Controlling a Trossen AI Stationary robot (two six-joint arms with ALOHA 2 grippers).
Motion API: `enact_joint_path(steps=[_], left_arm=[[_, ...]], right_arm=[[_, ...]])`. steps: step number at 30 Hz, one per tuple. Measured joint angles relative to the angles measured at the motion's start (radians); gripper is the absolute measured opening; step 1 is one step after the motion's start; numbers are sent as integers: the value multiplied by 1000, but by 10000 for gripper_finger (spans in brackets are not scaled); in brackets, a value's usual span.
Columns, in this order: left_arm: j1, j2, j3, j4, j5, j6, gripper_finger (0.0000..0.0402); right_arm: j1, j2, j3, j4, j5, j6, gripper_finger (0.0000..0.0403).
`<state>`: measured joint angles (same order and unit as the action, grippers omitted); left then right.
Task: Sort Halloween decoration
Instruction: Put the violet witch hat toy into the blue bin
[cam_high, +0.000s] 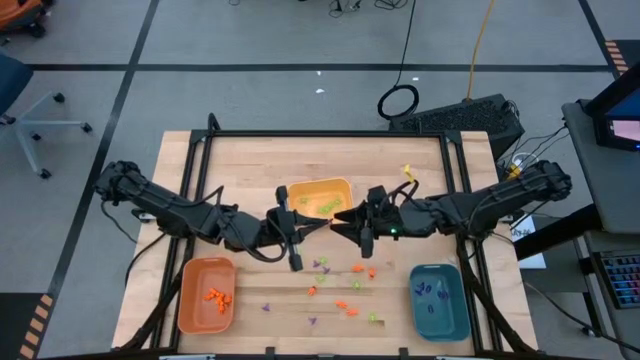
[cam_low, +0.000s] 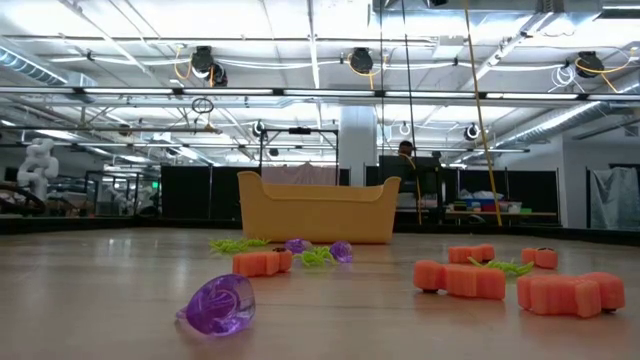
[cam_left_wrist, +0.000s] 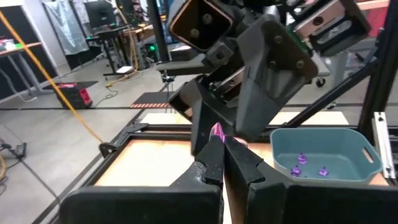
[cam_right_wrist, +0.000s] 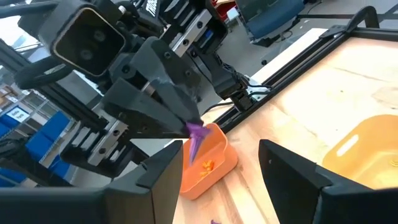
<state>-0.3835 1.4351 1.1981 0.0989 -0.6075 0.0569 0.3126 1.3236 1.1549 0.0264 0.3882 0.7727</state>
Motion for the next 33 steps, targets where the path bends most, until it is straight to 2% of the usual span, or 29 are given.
enact_joint_path(steps=[12, 21, 28, 33], left_arm=[[5, 31, 0, 51, 3, 0, 0], [5, 32, 0, 49, -22, 1, 0], [5, 32, 0, 48, -22, 1, 0], [5, 32, 0, 48, -14, 1, 0]], right_arm=[[-10, 28, 0, 5, -4, 3, 184], [-10, 27, 0, 4, -7, 1, 102], [-10, 27, 0, 7, -52, -28, 10], [-10, 27, 0, 6, -53, -30, 3]])
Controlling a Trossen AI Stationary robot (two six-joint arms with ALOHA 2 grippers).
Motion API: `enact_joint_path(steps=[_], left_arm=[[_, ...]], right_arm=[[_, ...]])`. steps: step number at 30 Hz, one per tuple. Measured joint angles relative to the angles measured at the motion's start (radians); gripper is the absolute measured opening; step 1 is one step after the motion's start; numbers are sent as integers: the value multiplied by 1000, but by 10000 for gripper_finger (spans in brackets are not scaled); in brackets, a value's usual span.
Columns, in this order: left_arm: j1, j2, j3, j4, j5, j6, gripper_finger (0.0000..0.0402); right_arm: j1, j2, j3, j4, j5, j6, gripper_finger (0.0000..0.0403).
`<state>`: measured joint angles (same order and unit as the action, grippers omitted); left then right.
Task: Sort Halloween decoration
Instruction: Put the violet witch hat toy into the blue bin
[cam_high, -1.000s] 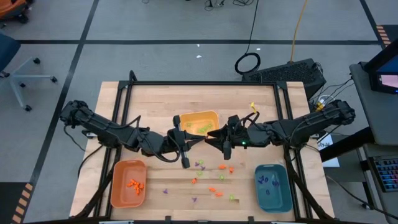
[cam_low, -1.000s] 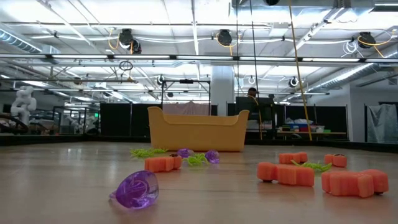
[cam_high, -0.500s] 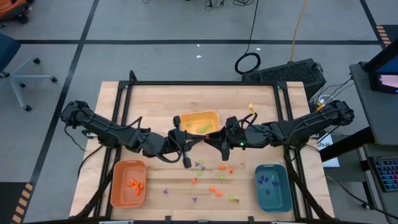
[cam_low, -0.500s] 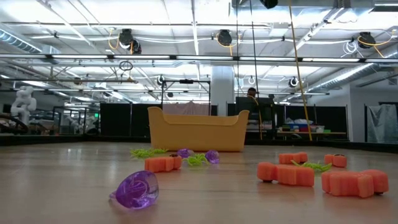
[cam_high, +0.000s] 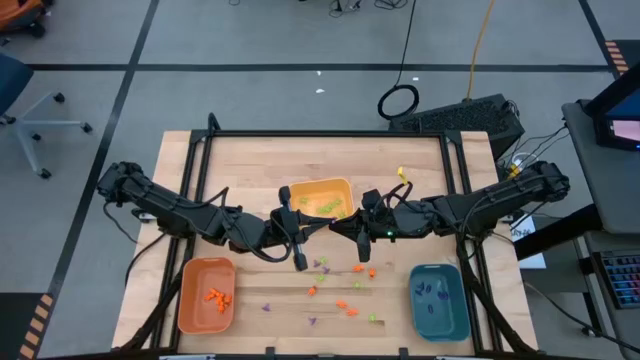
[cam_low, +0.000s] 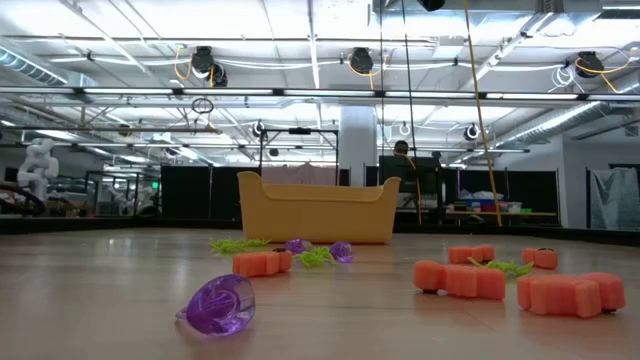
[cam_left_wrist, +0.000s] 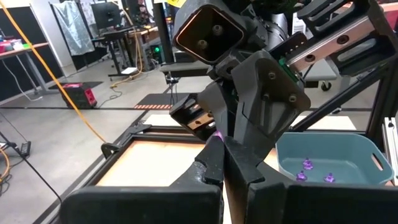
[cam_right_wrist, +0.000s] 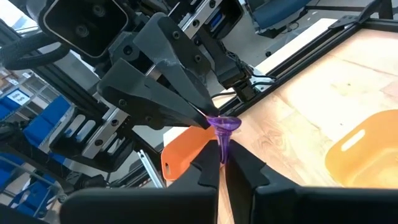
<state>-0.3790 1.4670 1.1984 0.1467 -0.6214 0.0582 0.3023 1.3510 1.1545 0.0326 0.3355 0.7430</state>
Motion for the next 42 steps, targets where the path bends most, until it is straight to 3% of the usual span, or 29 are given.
enact_joint_path(steps=[14, 29, 35, 42], left_arm=[[-3, 0, 0, 1, 5, -1, 5], [-10, -31, 0, -2, -7, -135, 185], [-28, -88, 0, -31, -32, -189, 207], [-29, -163, 0, -282, -65, -468, 208]], right_arm=[[1, -3, 0, 0, -1, -25, 1], [0, -4, 0, 1, -20, -30, 0], [16, -16, 0, -7, -80, -25, 0], [81, -85, 0, -140, -104, 38, 0]])
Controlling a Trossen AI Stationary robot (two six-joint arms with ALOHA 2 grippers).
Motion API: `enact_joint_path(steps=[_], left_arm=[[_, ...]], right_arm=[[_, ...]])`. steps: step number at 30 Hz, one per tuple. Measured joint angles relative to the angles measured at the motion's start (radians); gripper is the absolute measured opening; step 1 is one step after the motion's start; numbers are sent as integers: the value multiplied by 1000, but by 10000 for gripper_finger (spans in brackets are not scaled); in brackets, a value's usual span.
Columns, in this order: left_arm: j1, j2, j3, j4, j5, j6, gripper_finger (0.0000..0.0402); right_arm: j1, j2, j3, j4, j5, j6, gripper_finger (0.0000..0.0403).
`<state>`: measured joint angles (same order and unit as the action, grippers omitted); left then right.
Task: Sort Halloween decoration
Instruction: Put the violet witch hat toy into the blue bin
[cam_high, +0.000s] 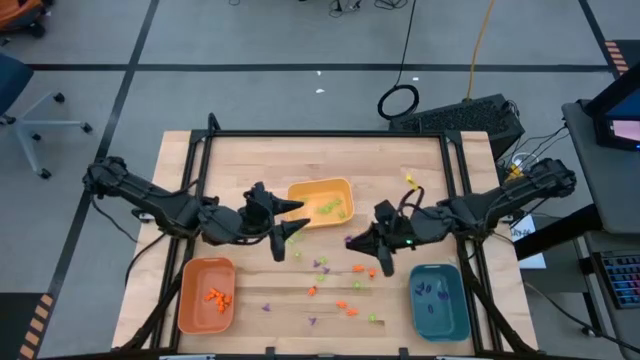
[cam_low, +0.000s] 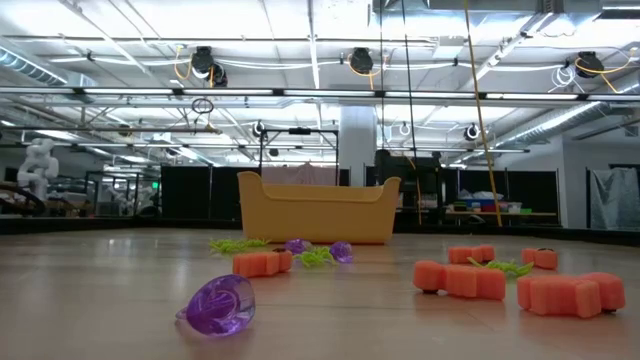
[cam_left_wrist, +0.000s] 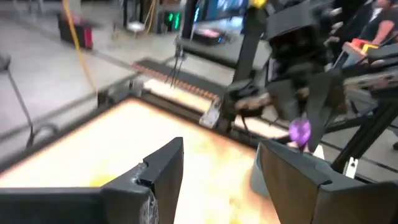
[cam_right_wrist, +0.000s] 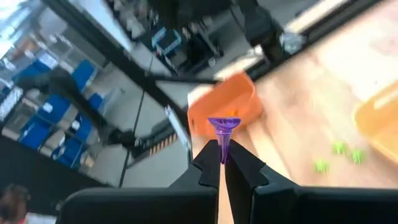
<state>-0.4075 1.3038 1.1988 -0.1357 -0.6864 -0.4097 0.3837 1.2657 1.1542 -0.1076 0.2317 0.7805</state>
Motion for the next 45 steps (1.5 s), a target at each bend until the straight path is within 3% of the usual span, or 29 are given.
enact_joint_path(steps=[8, 27, 33, 41, 45], left_arm=[[0, -20, 0, -236, 43, -161, 208], [-2, -20, 0, -317, 122, -225, 208], [-2, -20, 0, -371, 149, -290, 208], [-2, -12, 0, -379, 152, -291, 208], [-2, 9, 0, -378, 153, -291, 208]], right_arm=[[125, -74, 0, -208, 0, 96, 0], [404, -198, 0, -711, -2, 480, 0], [472, -177, 0, -915, -82, 673, 0], [530, -96, 0, -957, -91, 791, 0], [547, -16, 0, -1002, -149, 818, 0]])
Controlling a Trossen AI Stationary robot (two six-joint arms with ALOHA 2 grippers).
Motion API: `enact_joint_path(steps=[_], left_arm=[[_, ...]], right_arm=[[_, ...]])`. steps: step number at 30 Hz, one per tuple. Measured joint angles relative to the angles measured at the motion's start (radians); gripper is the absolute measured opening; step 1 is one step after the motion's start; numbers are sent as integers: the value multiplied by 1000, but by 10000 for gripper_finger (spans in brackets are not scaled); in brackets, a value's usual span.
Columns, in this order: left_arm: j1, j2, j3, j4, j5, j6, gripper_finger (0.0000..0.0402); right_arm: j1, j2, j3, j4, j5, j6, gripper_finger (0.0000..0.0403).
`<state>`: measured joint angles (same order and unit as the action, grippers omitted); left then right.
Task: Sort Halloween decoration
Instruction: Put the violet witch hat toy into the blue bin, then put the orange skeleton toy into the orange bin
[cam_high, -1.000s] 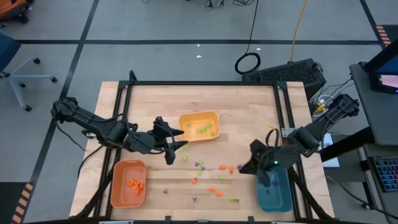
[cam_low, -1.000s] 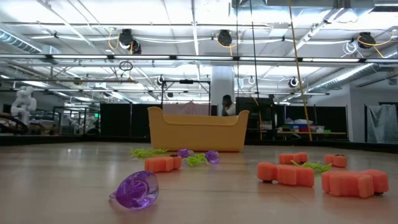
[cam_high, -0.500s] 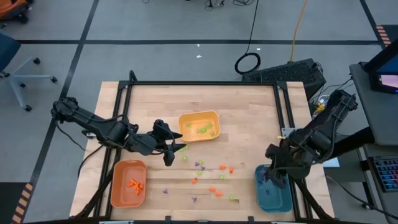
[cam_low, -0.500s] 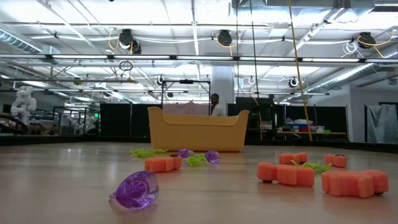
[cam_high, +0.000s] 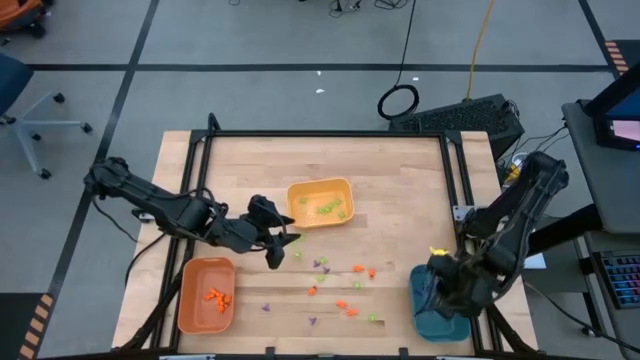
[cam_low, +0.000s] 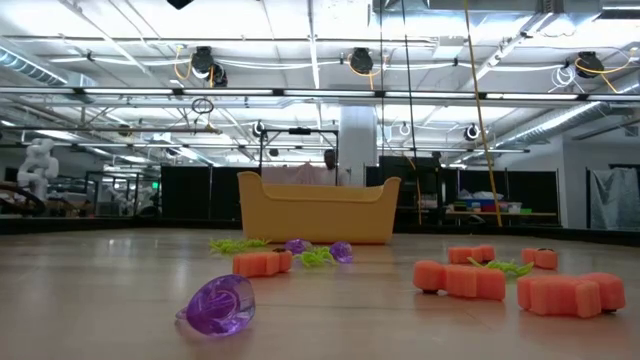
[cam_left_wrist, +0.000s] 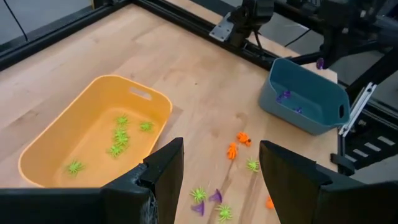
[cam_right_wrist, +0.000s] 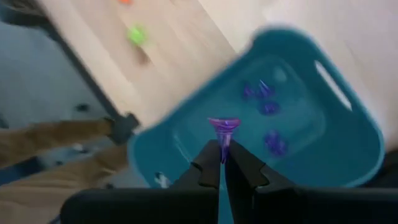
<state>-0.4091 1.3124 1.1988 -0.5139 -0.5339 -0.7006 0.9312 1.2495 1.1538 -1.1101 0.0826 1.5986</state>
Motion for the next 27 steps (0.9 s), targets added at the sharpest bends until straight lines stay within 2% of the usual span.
enact_joint_path(steps=[5, 11, 16, 23, 27], left_arm=[[0, 40, 0, 11, 23, -1, 208], [0, 79, 0, 82, 77, -2, 208], [0, 91, 0, 141, 98, -2, 208], [-17, 93, -1, 141, 101, -35, 208], [-29, 93, -1, 141, 104, -54, 208]], right_arm=[[7, 98, 0, -39, -90, 10, 0], [7, 183, 0, -48, -186, -54, 0], [7, 240, 0, -51, -186, -130, 3], [7, 302, 0, -50, -182, -245, 23], [9, 302, 0, -31, -135, -256, 42]])
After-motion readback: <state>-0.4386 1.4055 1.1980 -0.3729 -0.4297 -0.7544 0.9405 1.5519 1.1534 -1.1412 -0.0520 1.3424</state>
